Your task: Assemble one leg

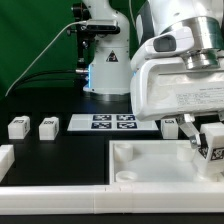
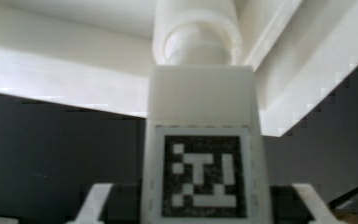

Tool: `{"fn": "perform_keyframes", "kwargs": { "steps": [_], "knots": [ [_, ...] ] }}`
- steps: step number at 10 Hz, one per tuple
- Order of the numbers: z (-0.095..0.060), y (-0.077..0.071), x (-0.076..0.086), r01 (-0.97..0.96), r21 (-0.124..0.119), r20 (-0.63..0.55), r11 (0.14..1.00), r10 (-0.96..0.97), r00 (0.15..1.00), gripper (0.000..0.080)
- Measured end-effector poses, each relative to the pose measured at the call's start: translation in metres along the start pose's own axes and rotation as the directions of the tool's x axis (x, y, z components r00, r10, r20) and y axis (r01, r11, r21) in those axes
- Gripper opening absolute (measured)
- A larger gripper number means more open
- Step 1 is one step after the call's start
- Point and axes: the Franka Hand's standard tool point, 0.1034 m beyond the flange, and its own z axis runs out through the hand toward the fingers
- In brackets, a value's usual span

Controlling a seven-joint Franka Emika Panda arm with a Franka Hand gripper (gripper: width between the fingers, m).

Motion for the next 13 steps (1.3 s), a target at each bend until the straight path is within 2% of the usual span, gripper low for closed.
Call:
{"fn": "perform_keyframes", "kwargs": {
  "steps": [2,11,12,13],
  "knots": [
    [0.0008,-0.0023,-0.0044,0.001,-0.008,-0.036,1.000,-0.002,0.999,0.0294],
    [-0.0006,-0.0040,-0.0026,0.005,-0.001,-0.013,1.000,-0.005,1.000,0.0298],
    [0.0000,-0.0044,-0.0039,0.005,0.000,-0.011,1.000,-0.005,1.000,0.0507],
    [0.0001,-0.0044,-0.0043,0.005,0.000,-0.011,1.000,-0.005,1.000,0.0507]
  ]
}}
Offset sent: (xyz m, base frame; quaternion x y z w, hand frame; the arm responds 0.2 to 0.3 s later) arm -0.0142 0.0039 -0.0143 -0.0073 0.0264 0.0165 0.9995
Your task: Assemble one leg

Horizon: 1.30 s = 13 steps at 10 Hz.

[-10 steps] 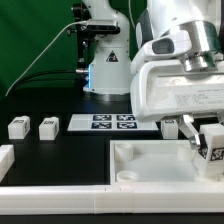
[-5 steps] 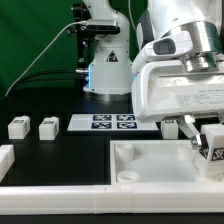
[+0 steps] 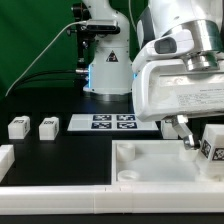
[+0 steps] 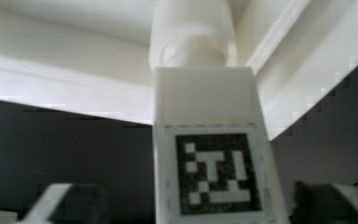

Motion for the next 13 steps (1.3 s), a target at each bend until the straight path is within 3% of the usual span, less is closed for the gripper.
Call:
{"fn": "perform_keyframes", "kwargs": {
  "steps": [1,2,7,9,12,13],
  "knots": [
    [0.000,0.000,0.000,0.000,0.000,0.000,1.000,0.000,1.000,0.0620],
    [0.000,0.001,0.000,0.001,-0.001,0.000,1.000,-0.001,1.000,0.0641],
    [-0.018,0.005,0.011,0.008,0.005,0.033,1.000,-0.008,0.999,0.0649],
    [-0.029,0.003,0.016,0.011,0.019,0.085,1.000,-0.013,0.996,0.0649],
    [-0.029,0.001,0.016,0.011,0.034,0.135,0.999,-0.016,0.991,0.0649],
    [-0.028,-0.003,0.011,0.008,0.050,0.191,0.999,-0.017,0.981,0.0649]
  ]
}}
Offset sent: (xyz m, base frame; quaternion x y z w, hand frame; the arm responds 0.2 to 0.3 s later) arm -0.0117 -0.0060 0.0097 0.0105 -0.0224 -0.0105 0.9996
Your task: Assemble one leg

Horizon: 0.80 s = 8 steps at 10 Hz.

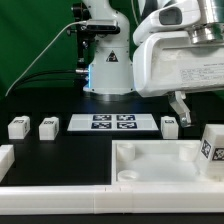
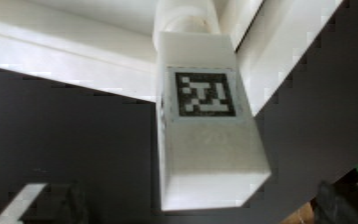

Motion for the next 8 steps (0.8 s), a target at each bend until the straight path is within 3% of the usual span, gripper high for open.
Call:
{"fn": "perform_keyframes", "kwargs": {
  "steps": [2,4,5,8],
  "knots": [
    [-0.003,-0.013,-0.007,-0.029,0.060,0.249,0.998,0.013,0.968,0.0649],
    [-0.001,-0.010,-0.012,-0.039,0.090,0.436,0.995,-0.004,0.900,0.0649],
    [0.001,-0.008,-0.006,-0.041,0.090,0.431,0.995,-0.002,0.902,0.0649],
    [0.004,-0.004,-0.009,-0.053,0.086,0.431,0.995,0.011,0.902,0.0649]
  ]
}}
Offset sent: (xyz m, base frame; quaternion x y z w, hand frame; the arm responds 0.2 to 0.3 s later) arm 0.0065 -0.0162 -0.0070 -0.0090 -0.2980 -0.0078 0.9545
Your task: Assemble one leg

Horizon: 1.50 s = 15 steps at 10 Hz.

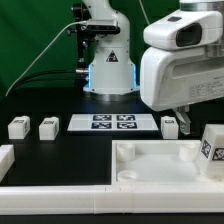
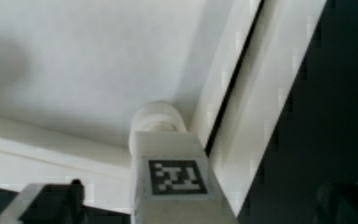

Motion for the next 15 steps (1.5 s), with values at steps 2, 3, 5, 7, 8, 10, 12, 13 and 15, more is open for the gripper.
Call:
{"fn": "perform_keyframes", "kwargs": {
  "steps": [2,3,5,7,8,10,12,13,15],
  "knots": [
    [0.000,0.000,0.000,0.001,0.000,0.000,1.000,-0.001,1.000,0.0649],
    [0.000,0.000,0.000,-0.003,0.001,0.003,1.000,0.003,1.000,0.0649],
    [0.002,0.003,0.002,-0.050,0.002,0.005,0.999,0.050,0.999,0.0649],
    [0.004,0.006,0.008,-0.103,0.002,0.001,0.995,0.103,0.995,0.0649],
    [0.006,0.010,0.011,-0.108,0.000,0.000,0.994,0.108,0.994,0.0649],
    [0.015,0.014,0.014,-0.113,0.000,0.003,0.994,0.113,0.994,0.0649],
    [0.018,0.012,0.014,-0.111,0.001,0.006,0.994,0.111,0.994,0.0649],
    [0.018,0.012,0.014,-0.107,0.001,0.006,0.994,0.107,0.994,0.0649],
    [0.019,0.013,0.013,-0.097,0.001,0.008,0.995,0.097,0.995,0.0649]
  ]
}}
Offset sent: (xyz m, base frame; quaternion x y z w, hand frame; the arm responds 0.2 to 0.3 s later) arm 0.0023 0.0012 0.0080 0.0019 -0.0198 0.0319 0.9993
